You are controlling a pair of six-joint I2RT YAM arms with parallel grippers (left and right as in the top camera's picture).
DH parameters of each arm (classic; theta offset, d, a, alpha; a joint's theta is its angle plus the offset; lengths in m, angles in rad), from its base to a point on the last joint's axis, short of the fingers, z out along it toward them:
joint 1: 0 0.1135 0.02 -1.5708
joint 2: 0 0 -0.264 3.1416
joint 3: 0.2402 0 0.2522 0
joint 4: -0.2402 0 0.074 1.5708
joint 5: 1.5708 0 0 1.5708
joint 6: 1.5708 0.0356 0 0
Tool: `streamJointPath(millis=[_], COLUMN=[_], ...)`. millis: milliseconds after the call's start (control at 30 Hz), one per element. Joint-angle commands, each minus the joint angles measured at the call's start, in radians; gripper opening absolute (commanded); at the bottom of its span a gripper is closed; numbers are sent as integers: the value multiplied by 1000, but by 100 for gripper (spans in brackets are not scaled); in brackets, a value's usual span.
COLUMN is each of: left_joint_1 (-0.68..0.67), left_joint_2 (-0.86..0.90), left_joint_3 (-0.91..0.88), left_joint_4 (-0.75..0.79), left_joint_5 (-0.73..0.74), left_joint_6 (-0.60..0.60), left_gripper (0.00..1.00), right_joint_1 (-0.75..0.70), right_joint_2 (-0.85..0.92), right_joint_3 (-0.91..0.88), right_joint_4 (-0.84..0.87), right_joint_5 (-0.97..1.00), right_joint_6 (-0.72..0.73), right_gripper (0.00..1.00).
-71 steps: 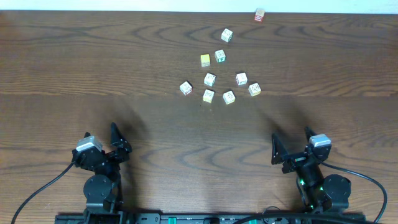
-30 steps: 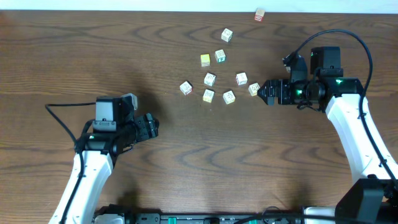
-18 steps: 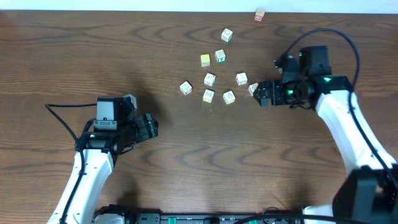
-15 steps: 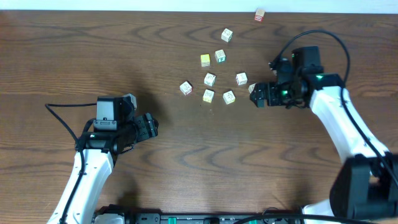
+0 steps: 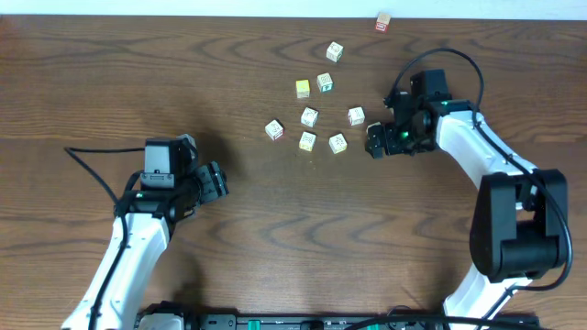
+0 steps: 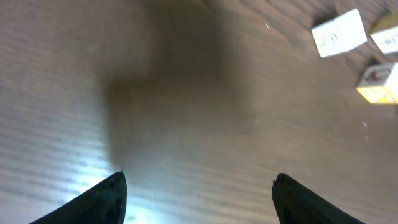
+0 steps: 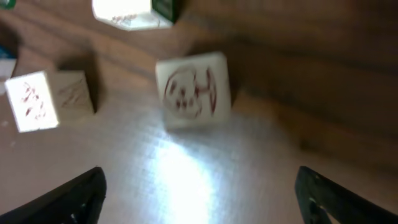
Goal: Lift 3 blocks
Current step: 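Grasp the blue X block with the right gripper and pull it back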
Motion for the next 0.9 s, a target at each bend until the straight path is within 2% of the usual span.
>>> streamJointPath(millis=[0, 233, 367, 533, 867], left_joint_1=[-2, -45, -87, -134, -176], left_joint_2=[58, 164, 209, 235, 235], left_joint_3=[20, 20, 20, 20, 20], left_joint_4=[35, 122, 166, 202, 215], left_joint_5=[-35, -35, -35, -35, -62], left_joint_6=[-13, -13, -21, -39, -38], left_gripper=[75, 74, 75, 75, 74], right_joint_1=[9, 12, 26, 38, 38], right_joint_2=[23, 48, 60, 73, 76], right_joint_3=[33, 34, 34, 34, 34], right_joint_4=[37, 84, 83, 96, 141], right_joint_5=[14, 10, 3, 3, 3], right_joint_6=[-61, -109, -141, -170, -161], right_gripper=[89, 74, 76, 73, 43])
